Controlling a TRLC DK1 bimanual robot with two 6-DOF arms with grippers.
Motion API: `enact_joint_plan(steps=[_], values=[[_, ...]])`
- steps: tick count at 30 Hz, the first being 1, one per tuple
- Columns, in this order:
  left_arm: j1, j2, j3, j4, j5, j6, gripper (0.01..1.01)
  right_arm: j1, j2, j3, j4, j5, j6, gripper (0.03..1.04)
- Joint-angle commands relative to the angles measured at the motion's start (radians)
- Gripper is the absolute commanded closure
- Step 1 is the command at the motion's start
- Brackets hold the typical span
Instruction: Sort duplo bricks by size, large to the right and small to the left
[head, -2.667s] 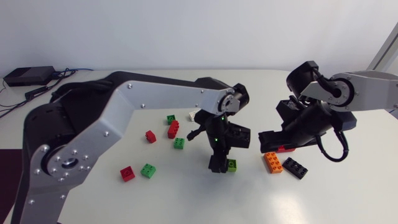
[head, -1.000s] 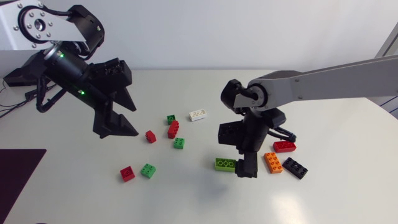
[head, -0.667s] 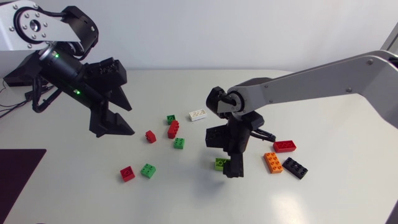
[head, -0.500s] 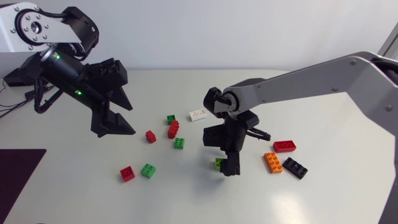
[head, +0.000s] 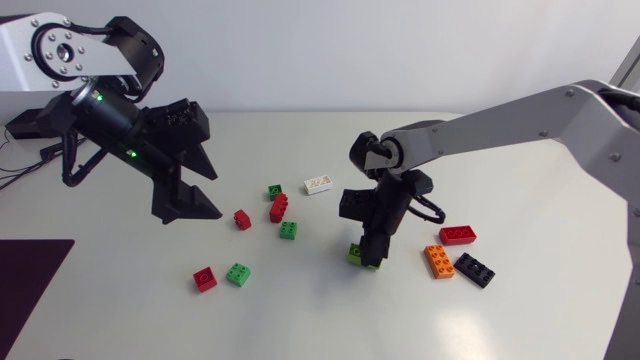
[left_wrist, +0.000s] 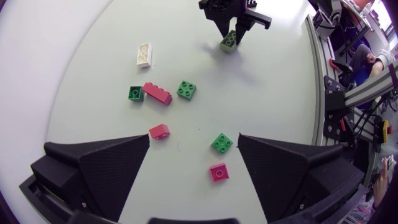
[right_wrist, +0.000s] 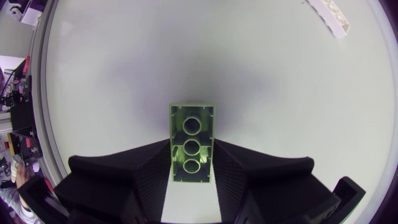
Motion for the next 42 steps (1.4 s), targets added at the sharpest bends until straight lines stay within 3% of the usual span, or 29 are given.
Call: enact_joint_plan(steps=[1, 7, 18, 32, 34, 37, 42], values=[[-0.01, 0.002, -0.025, 0.009, 0.016, -0.004, 0.041, -0.028, -0.048, -0.034, -0.001, -0.014, 0.008, 0.98], [-0.025, 0.002, -0.027, 0.015, 0.026, -0.011, 0.041, -0.097, -0.13, -0.08, 0.002, -0.017, 0.007, 0.98], [-0.062, -0.001, -0.047, 0.042, 0.029, -0.031, 0.041, -0.293, -0.111, -0.106, 0.031, 0.028, 0.005, 0.98], [-0.097, -0.002, -0.057, 0.072, 0.03, -0.074, 0.041, -0.373, 0.002, -0.04, 0.094, 0.047, 0.034, 0.97], [-0.103, 0.002, -0.071, 0.097, 0.032, -0.087, 0.041, -0.372, 0.002, -0.043, 0.094, 0.049, 0.05, 0.87], [-0.112, 0.016, -0.088, 0.126, 0.032, -0.106, 0.041, -0.366, 0.002, -0.041, 0.067, 0.054, 0.065, 0.56], [-0.117, 0.047, -0.1, 0.18, 0.032, -0.159, 0.041, -0.35, -0.011, -0.008, 0.019, 0.069, 0.099, 0.17]])
